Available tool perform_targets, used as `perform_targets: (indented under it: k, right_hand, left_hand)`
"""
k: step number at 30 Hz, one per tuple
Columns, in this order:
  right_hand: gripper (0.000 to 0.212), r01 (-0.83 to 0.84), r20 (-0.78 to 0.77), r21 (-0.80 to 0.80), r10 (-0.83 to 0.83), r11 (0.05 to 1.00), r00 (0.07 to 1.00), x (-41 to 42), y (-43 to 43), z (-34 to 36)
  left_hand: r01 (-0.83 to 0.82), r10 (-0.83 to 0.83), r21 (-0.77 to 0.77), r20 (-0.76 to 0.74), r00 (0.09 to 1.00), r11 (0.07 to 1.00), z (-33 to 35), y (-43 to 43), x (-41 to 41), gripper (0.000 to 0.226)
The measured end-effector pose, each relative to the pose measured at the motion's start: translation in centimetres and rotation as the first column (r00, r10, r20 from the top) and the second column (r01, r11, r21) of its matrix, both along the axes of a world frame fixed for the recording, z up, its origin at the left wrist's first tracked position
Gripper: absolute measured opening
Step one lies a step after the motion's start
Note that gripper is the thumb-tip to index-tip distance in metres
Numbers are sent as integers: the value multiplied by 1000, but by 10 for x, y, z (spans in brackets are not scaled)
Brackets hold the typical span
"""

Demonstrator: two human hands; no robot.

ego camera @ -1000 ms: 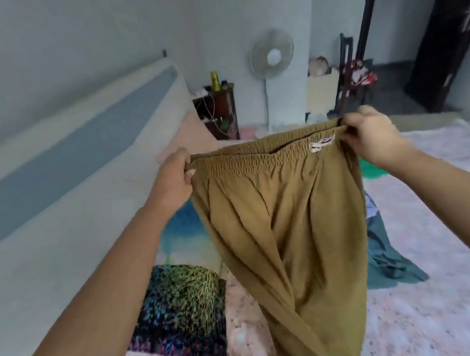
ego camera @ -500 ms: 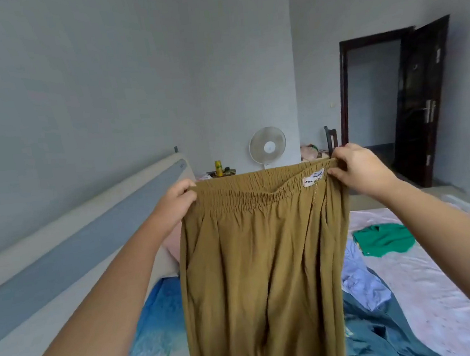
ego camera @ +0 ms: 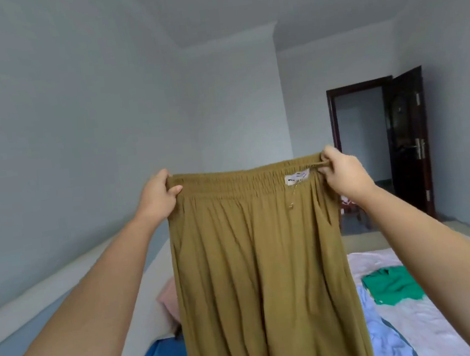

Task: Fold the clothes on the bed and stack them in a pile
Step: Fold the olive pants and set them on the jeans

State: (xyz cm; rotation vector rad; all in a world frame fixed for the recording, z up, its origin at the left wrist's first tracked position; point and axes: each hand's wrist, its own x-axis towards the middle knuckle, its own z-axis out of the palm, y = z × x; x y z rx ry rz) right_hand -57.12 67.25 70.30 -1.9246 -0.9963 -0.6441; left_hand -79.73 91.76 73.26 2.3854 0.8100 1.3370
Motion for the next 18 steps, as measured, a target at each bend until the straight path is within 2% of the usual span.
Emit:
perform_targets:
  k: [1, 2, 3, 4, 6, 9, 13, 18]
  right_hand:
    - [14, -14, -18, 150, 17, 989, 1000, -1, -1, 6]
    - [14, -21, -45, 233, 32, 972, 998, 0, -2, 11]
    - [15, -28, -70, 224, 44, 974, 997, -1, -1, 15]
    - [17, -39, -91, 148, 53, 988, 994, -2, -2, 16]
    - [19, -65, -119, 30, 68, 997, 991, 0, -5, 15]
    - [21, -100, -130, 13, 101, 995, 986, 6, -17, 20]
    - [24, -92, -97, -90, 83, 992, 992, 14, -24, 19]
    - [28, -95, -161, -124, 74, 988, 984, 24, -27, 13]
  left_hand:
    - [27, -27, 1, 56, 998, 1000, 4, -2, 3, 10]
    - [54, -52, -13, 115, 992, 998, 8, -5, 5, 10]
    - [66, -62, -24, 154, 986, 998, 11, -7, 6, 8]
    - [71, -65, -26, 164, 984, 997, 12, -8, 6, 8]
    - [84, -80, -22, 125, 989, 996, 9, -8, 5, 13]
    - [105, -102, -36, 95, 990, 994, 2, -8, 1, 13]
    - [149, -145, -63, 59, 988, 987, -6, -6, 4, 10]
    - [195, -188, -117, 63, 980, 974, -7, -9, 9, 6]
